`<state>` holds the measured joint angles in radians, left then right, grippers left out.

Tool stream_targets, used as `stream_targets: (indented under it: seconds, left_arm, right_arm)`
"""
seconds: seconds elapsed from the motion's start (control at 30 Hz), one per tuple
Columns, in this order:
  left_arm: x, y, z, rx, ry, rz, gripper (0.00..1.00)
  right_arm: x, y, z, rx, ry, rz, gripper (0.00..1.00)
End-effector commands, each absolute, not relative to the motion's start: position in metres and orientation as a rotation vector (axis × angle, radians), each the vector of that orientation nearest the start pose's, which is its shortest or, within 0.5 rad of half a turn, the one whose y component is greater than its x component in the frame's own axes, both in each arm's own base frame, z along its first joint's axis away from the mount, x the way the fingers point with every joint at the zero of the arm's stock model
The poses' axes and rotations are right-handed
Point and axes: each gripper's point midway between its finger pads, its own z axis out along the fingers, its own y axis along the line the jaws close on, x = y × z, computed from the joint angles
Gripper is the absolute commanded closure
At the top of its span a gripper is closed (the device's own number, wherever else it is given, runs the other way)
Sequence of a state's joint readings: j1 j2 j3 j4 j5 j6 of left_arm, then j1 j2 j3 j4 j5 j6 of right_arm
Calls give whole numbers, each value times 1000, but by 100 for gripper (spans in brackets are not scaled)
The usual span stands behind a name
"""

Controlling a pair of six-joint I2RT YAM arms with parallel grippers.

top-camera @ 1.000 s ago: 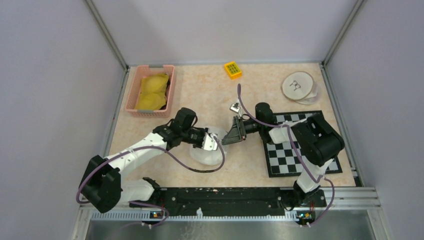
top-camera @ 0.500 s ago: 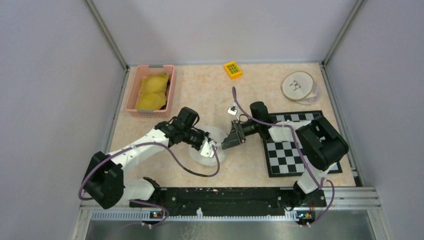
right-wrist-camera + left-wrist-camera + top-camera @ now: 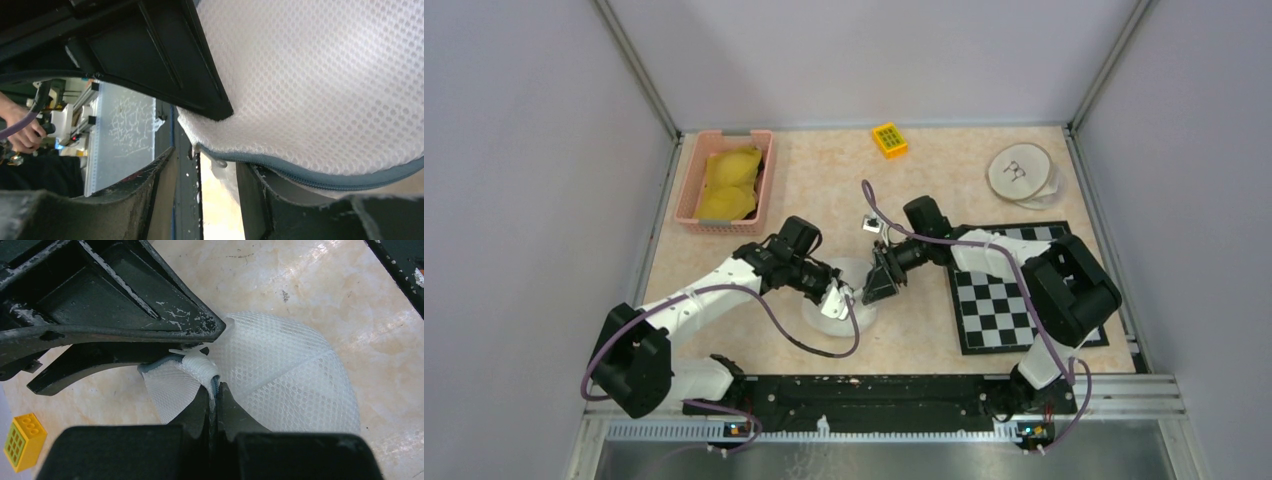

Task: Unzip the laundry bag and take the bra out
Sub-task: Unzip the laundry bag at the center of the board.

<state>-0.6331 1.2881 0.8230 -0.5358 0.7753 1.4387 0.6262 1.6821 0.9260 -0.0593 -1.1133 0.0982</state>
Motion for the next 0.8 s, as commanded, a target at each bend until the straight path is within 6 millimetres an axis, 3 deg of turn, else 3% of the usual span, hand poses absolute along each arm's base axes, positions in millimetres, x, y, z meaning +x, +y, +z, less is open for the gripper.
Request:
stream_targets:
  seconds: [0.0,0.1,0.27,0.47,0.77]
  left_arm:
    - [187,-278,138,2050,786,-676,100]
    - [186,-277,136,2054,792,-682,100]
    - [185,-276,136,2061,787,-675,100]
    - [188,-274,137,2077,755,-630,100]
    - [190,-274,139,2075,704,-575,100]
  right_arm:
    - [187,342,149,-1327,1843,1572,58]
    - [181,342,154,-1384,1808,1542,61]
    - [181,336,159,-1445,1750,1447,58]
    - [185,325,146,-1508,1711,1338,47]
    - [183,318,134,-1641,1651,1295,46]
